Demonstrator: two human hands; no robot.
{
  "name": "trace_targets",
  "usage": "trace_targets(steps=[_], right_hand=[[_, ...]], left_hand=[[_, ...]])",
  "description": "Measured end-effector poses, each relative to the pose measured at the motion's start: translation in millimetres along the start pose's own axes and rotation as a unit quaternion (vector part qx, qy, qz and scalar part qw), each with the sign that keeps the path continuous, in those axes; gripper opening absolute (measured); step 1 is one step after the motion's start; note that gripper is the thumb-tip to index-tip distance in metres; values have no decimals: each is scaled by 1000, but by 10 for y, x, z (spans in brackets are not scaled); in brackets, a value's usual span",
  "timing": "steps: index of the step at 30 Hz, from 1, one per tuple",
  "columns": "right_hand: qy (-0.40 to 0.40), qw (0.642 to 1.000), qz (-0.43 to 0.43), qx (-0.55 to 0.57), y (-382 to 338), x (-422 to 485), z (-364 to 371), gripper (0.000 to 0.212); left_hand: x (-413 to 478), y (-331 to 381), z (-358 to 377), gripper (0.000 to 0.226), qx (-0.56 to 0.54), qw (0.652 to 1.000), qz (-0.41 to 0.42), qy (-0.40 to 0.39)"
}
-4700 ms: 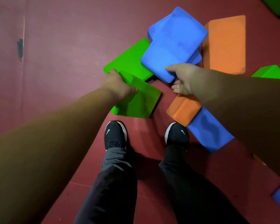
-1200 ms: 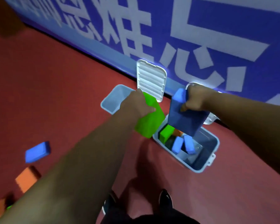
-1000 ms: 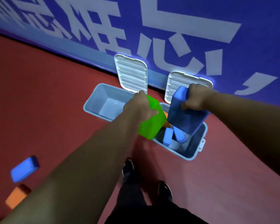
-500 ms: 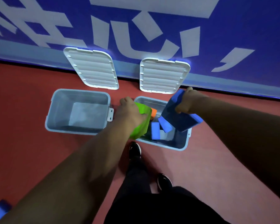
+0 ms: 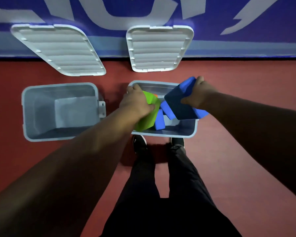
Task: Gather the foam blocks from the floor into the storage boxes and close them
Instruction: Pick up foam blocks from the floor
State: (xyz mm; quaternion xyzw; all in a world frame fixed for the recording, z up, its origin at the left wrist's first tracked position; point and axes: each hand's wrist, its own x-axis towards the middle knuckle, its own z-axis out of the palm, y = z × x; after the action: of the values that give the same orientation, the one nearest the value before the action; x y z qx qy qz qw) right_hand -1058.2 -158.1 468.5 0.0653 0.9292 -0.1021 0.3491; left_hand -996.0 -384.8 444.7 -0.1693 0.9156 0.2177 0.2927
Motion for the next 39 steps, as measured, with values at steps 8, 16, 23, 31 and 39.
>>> trace_targets(steps=[8, 16, 23, 31, 39], right_hand=[[-6, 999, 34, 5, 677, 664, 603, 87], [12, 996, 77, 43, 1354, 1290, 1098, 84], [38, 994, 72, 77, 1634, 1747, 1292, 86], [-13, 993, 62, 96, 1752, 2073, 1568, 75], [-130, 990, -26, 39, 1810, 2044, 1706, 35]], left_hand=[[334, 292, 1055, 85, 5, 997, 68, -48], [706, 615, 2105, 90, 152, 969, 190, -34], [911, 833, 2769, 92, 206, 945, 251, -42], [1262, 836, 3085, 44, 162, 970, 167, -66], [1397, 702, 3113, 43, 184, 969, 107, -125]])
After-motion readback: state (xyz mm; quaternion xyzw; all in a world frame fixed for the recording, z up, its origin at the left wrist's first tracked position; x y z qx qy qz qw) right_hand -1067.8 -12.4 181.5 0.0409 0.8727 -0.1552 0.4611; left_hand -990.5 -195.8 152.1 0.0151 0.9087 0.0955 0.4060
